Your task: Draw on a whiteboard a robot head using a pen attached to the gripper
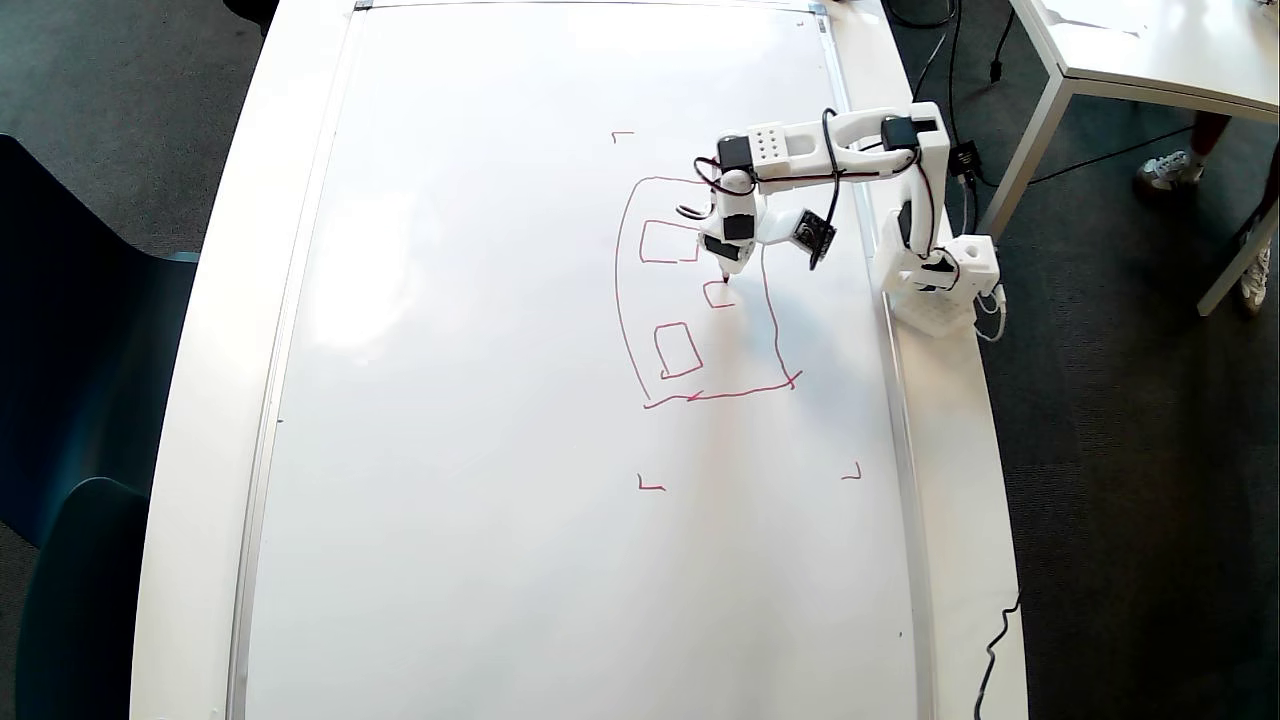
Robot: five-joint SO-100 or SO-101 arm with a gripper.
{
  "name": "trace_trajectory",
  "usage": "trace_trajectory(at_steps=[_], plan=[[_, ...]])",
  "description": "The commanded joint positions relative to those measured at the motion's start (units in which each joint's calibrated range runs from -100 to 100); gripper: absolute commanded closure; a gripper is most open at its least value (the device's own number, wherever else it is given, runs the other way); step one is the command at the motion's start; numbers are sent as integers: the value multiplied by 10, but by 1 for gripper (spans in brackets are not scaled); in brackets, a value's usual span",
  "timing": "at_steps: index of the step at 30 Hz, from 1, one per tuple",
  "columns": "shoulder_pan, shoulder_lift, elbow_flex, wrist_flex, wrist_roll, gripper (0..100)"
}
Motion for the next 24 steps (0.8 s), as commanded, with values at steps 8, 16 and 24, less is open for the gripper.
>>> trace_trajectory(at_steps=[8,16,24], plan=[[-31,-39,37,5,0,99],[-55,-39,36,-2,-2,99],[-64,-36,8,-3,-2,99]])
